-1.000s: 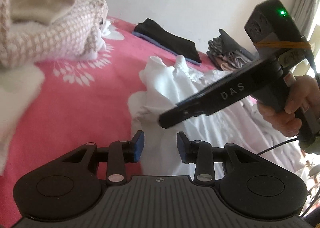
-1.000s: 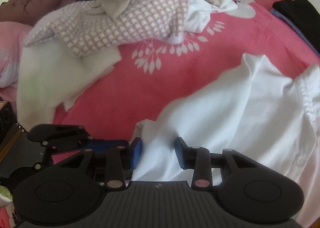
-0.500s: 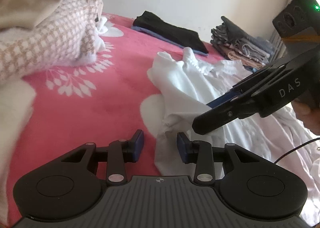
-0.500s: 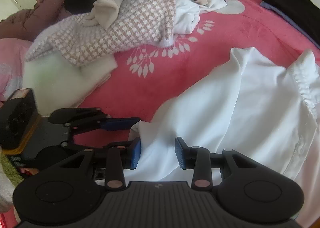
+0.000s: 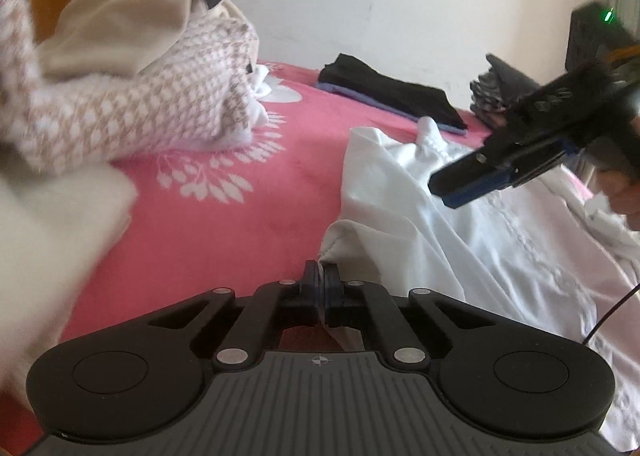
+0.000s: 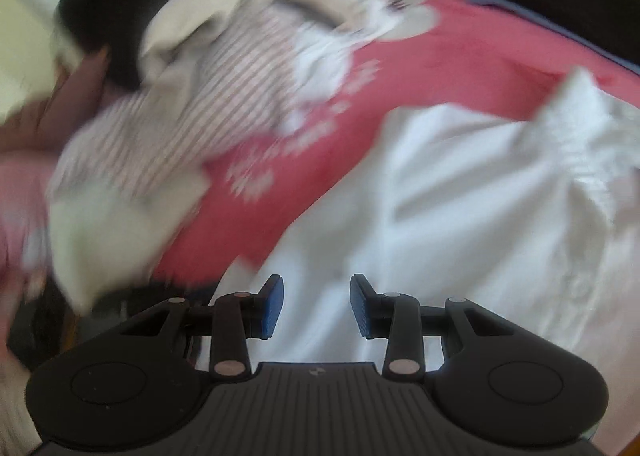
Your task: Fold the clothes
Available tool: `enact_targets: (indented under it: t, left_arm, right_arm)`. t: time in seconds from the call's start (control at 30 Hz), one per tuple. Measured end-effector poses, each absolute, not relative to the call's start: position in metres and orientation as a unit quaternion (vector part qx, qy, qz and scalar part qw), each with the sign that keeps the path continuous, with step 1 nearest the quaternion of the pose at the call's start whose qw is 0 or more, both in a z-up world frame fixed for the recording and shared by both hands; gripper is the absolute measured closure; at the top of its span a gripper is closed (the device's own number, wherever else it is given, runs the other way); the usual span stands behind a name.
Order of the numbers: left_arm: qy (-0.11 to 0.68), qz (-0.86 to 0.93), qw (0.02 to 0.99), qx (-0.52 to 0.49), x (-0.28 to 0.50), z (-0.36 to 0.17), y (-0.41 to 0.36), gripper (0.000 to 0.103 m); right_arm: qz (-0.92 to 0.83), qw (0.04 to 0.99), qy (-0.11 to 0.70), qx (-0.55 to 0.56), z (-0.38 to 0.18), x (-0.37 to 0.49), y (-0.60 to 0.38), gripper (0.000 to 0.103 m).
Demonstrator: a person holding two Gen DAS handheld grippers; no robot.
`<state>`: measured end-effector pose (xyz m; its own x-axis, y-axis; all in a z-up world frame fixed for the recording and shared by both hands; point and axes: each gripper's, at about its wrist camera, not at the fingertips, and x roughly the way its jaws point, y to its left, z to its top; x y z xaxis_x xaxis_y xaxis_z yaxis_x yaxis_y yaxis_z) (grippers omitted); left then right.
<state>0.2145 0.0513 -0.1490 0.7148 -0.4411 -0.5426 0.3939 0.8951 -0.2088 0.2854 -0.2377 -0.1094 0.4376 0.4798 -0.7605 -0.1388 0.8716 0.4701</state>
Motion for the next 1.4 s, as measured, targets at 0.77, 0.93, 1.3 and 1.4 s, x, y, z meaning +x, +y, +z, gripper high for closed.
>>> enact_targets:
  t: [0.77, 0.93, 1.3, 1.4]
  left_arm:
    - [0.309, -0.22, 0.921, -0.087, 0.217, -0.154, 0.059, 0.101]
    - [0.311, -0.219, 0.92, -0.095, 0.218, -0.155, 0.06, 0.101]
    - [0.324, -0.219, 0.912, -0.123, 0.223, -0.156, 0.066, 0.097]
    - [0.324, -0.216, 0.913, -0.123, 0.222, -0.157, 0.065, 0.097]
  right_arm:
    - [0.11, 0.863, 0.419, 0.261, -0.13, 0.277, -0.293, 0.103]
    - [0.098, 0.862, 0.426, 0.255, -0.135, 0.275, -0.291, 0.103]
    - [0.072, 0.879, 0.427, 0.198, -0.125, 0.285, -0.287, 0.1]
    - [0.07, 0.879, 0.411, 0.231, -0.115, 0.299, -0.297, 0.088]
